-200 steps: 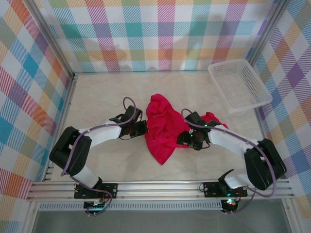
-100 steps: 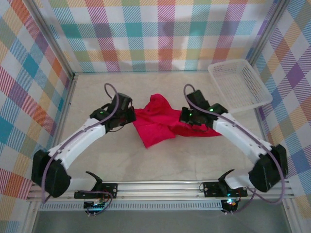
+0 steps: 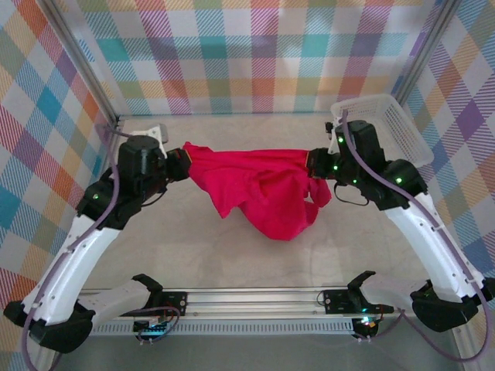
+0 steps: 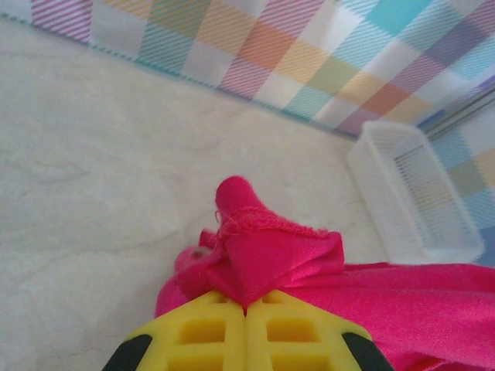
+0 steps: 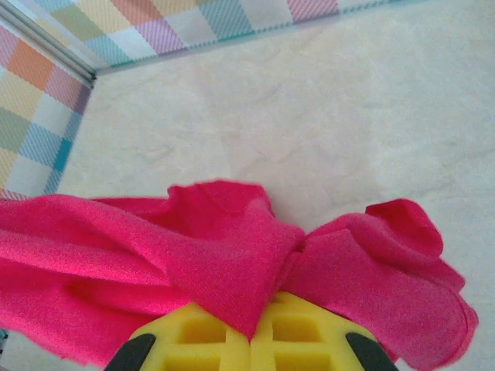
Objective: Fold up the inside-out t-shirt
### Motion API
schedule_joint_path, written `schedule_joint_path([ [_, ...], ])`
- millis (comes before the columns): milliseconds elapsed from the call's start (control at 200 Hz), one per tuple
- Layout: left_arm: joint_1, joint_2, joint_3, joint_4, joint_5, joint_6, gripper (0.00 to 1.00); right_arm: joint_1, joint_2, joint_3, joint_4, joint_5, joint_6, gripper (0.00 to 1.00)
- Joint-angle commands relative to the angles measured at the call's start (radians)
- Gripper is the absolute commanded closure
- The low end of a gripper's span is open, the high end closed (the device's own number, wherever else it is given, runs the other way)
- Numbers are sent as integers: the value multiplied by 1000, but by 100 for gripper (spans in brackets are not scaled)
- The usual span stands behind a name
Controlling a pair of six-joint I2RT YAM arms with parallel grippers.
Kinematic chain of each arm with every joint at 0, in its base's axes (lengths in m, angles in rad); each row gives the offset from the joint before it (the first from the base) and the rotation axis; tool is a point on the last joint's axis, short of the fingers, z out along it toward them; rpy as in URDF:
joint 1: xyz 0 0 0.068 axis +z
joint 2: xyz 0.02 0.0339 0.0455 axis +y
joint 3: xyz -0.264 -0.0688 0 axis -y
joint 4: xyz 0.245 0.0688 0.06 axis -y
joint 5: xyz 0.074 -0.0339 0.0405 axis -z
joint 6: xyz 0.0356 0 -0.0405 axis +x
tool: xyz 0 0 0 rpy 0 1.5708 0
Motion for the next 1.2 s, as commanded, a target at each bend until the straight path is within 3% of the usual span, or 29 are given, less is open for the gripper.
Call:
schedule_joint_path([
  [0, 10, 12, 41, -53, 33, 11, 100, -6, 15, 18, -32, 8, -23, 100],
  [140, 12, 134, 1, -64, 33, 20, 100, -30, 134, -47, 44, 11, -38, 100],
  [325, 14, 345, 22, -70, 21, 29, 100, -235, 396, -38, 97, -37, -42, 100],
  [380, 14, 392, 30, -57, 44, 18, 100, -282, 476, -4, 70, -45, -26, 80],
  [400, 14, 405, 30, -54, 50, 13, 93, -290, 501, 8, 57, -53, -20, 70],
  [430, 14, 423, 30, -49, 60, 6, 73, -294, 531, 23, 41, -69, -15, 60],
  [480, 14, 440, 26, -50, 64, 3, 52, -288, 555, 20, 43, -135, -7, 51],
  [520, 14, 442, 16, -55, 52, 3, 39, -267, 550, -18, 78, -184, 5, 45],
  [585, 22, 425, -19, -55, 27, 2, 33, -213, 518, -111, 173, -260, 24, 40],
  [805, 161, 283, -229, 0, 77, -57, 39, 16, 536, -273, 399, -338, 103, 35],
  [915, 225, 220, -326, 45, 130, -73, 40, 94, 641, -214, 410, -323, 118, 35],
  [1105, 256, 182, -381, 30, 144, -67, 41, 180, 853, -58, 423, -337, 145, 32],
  [1160, 260, 176, -384, 24, 147, -65, 42, 183, 912, -7, 415, -342, 162, 36],
  [1195, 263, 172, -383, 20, 149, -65, 42, 183, 939, 23, 403, -336, 168, 47],
])
